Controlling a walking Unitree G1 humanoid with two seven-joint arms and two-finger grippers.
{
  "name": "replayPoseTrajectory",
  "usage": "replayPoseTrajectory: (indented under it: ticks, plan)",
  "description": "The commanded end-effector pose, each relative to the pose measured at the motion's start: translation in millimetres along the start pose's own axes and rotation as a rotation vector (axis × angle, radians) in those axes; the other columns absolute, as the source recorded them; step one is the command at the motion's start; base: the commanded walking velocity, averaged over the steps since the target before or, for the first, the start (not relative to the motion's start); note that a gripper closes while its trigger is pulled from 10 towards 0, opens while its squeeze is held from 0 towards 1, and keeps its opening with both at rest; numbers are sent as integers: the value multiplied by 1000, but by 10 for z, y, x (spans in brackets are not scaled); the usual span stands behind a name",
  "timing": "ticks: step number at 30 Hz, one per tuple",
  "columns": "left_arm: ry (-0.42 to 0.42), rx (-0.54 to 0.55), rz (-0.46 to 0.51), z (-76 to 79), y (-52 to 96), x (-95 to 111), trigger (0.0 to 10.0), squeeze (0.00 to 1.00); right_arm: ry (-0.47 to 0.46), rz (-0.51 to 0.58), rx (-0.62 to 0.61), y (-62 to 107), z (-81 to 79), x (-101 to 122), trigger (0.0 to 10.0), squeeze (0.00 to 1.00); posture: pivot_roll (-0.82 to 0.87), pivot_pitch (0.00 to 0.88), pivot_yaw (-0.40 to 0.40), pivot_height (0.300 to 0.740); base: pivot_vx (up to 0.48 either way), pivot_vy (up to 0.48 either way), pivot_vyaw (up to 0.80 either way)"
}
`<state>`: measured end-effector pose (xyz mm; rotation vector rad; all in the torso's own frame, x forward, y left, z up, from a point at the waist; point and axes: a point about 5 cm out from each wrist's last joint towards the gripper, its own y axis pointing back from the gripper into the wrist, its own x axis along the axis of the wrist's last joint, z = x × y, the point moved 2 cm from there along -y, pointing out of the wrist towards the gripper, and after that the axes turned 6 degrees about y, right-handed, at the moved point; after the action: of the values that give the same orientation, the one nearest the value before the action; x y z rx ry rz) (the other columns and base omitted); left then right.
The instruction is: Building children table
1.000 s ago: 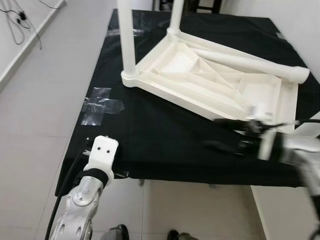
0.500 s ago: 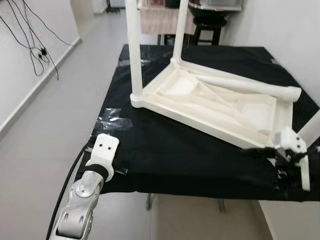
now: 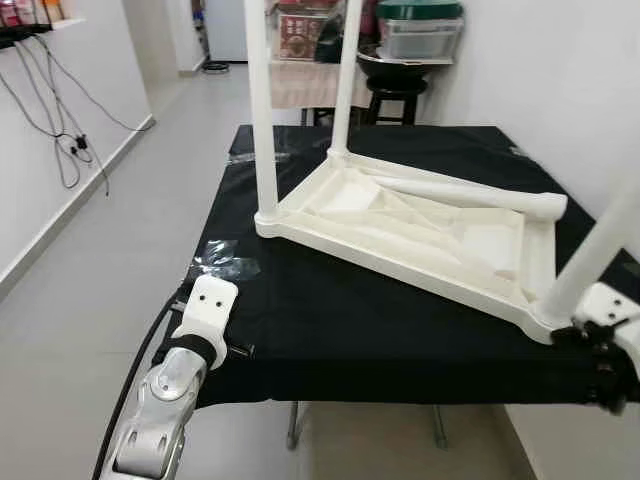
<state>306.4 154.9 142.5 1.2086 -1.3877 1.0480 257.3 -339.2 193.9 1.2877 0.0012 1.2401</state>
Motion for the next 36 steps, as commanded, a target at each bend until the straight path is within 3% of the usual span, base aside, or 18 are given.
replayPoseTrajectory:
  ticks: [1, 2, 4, 7, 11, 14, 15, 16, 17, 20, 25, 32, 33, 36]
  plan:
    - [3, -5, -7, -16, -8, -29, 10000, 0, -42, -30, -77, 4, 105, -45, 10000, 0, -61, 49, -23, 740, 0, 0, 0]
    - [1, -5, -5, -16, -8, -25, 10000, 0, -84, -20, -161, 4, 225, -35, 10000, 0, -61, 51, -20, 740, 0, 0, 0]
    - [1, -5, -5, -16, -8, -25, 10000, 0, -84, -20, -161, 4, 225, -35, 10000, 0, -61, 51, -20, 740, 0, 0, 0]
    - [6, -35, 12, 9, -11, -2, 10000, 0, -165, 20, -334, 0, 461, 16, 10000, 0, -60, 56, -22, 740, 0, 0, 0]
    - [23, -80, 29, 52, -6, 21, 10000, 0, -195, 55, -396, -12, 546, 69, 10000, 0, -60, 56, -22, 740, 0, 0, 0]
    - [128, -483, 84, 415, 175, 158, 10000, 0, -152, 291, -360, -127, 542, 471, 10000, 0, -55, 63, -26, 740, 0, 0, 0]
    - [128, -483, 84, 415, 175, 158, 10000, 0, -152, 291, -360, -127, 542, 471, 10000, 0, -55, 63, -26, 740, 0, 0, 0]
    - [162, -681, 80, 549, 332, 187, 10000, 0, -128, 376, -278, -230, 455, 624, 10000, 0, -52, 67, -26, 740, 0, 0, 0]
    - [162, -681, 80, 549, 332, 187, 10000, 0, -128, 376, -278, -230, 455, 624, 10000, 0, -52, 67, -26, 740, 0, 0, 0]
    - [164, -815, 67, 588, 470, 191, 10000, 0, -94, 435, -199, -353, 355, 747, 10000, 0, -42, 74, -29, 740, 0, 0, 0]
    - [173, -882, 73, 554, 547, 235, 10000, 0, -84, 494, -159, -461, 329, 864, 10000, 0, -36, 83, -32, 740, 0, 0, 0]
    - [160, -878, 86, 532, 528, 259, 10000, 0, -110, 530, -150, -617, 353, 1005, 10000, 0, -31, 86, -34, 740, 0, 0, 0]
    - [157, -865, 90, 536, 514, 262, 10000, 0, -74, 571, -71, -660, 225, 1125, 10000, 0, -30, 89, -36, 740, 0, 0, 0]
    - [162, -822, 107, 568, 477, 270, 10000, 0, 103, 702, 277, -706, -434, 1517, 10000, 0, -31, 93, -37, 740, 0, 0, 0]
